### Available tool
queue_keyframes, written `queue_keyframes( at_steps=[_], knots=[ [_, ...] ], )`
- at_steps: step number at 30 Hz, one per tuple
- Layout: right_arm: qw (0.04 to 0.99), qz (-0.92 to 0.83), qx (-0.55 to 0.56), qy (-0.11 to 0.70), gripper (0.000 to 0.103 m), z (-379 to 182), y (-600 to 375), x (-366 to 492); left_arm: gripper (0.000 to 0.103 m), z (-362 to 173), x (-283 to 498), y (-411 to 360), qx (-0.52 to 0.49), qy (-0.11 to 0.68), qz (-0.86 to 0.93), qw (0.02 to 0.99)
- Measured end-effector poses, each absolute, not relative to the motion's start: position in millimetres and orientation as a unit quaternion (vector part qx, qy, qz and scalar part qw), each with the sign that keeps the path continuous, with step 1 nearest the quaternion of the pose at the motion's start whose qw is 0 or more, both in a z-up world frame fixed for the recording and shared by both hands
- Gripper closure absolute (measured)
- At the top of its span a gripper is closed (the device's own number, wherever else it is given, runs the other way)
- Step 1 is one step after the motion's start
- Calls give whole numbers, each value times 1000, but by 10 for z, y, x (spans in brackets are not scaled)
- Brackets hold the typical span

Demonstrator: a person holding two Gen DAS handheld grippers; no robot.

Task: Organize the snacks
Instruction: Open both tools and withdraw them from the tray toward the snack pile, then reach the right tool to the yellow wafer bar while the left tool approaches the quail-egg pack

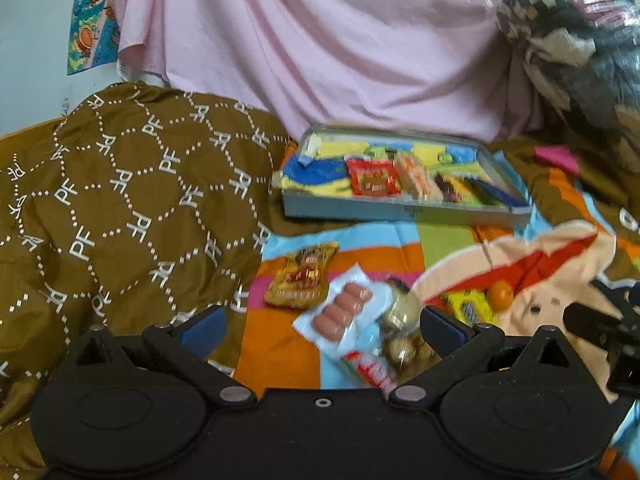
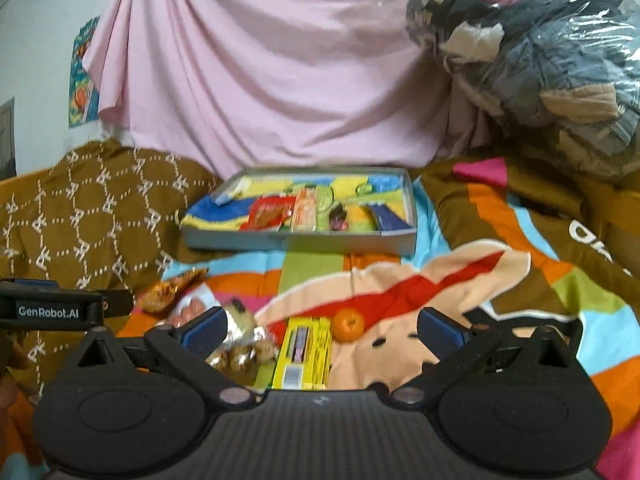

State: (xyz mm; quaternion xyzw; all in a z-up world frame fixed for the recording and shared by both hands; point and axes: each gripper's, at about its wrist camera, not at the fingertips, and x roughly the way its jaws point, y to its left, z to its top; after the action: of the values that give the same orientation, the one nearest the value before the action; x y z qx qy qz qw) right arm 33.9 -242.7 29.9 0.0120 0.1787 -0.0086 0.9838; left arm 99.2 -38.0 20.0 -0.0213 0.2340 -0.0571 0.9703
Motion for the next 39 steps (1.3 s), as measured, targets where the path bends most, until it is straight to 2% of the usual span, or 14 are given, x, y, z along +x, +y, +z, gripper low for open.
queue_keyframes(
  at_steps=[13, 25, 39],
  knots=[
    [961, 4, -10, 277, 0, 39, -2320, 451, 1, -129, 1024, -320, 23, 309, -68, 948],
    [940, -5, -15, 340, 0, -18, -2407, 648, 1, -158, 1170, -390, 51, 335, -73, 938],
    [945, 63, -97, 306, 0, -161, -2425, 1184, 1, -154, 1511, -508, 115, 330, -105, 931]
  ],
)
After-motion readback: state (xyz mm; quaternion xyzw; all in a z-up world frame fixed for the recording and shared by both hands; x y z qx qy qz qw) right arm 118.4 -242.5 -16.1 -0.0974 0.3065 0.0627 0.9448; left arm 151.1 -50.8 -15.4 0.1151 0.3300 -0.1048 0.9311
